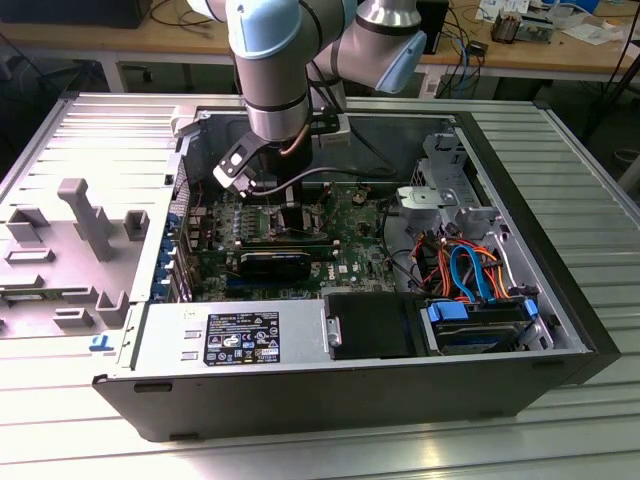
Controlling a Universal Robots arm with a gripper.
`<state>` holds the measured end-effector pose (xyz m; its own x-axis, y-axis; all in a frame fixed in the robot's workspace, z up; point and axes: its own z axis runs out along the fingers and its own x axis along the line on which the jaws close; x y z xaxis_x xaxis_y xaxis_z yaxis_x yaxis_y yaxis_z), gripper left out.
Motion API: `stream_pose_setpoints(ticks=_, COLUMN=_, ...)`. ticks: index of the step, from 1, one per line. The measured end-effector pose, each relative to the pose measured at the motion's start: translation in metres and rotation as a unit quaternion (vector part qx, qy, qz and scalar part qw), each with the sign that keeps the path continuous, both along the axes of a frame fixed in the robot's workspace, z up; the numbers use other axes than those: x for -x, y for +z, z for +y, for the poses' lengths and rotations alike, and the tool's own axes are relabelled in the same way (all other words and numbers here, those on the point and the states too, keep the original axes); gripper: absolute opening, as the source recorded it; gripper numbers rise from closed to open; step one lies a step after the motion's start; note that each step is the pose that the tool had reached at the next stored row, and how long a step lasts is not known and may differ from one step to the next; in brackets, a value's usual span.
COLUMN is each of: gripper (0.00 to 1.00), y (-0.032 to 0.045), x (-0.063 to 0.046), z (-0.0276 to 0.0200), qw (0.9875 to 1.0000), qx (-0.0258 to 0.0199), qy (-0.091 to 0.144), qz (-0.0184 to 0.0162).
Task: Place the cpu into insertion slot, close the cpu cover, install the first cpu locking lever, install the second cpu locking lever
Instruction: 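Place the cpu into insertion slot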
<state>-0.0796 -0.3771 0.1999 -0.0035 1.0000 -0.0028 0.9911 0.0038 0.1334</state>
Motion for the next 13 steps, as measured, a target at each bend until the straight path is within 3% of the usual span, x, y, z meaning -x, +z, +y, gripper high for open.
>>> stream_pose_setpoints(ticks=2, gripper=0.56, y=-0.0001, x=0.0, z=0.0, qw=1.0, qx=0.0, qy=0.0, qz=0.0)
stream_pose_setpoints(ticks=3, gripper=0.62, y=-0.0001, x=0.0, z=0.0, qw=1.0, qx=0.0, qy=0.0, qz=0.0)
stream_pose_setpoints(ticks=13, gripper=0.62, y=-0.0006, x=0.0001, z=0.0011, qw=1.0, qx=-0.0002, qy=-0.003, qz=0.0)
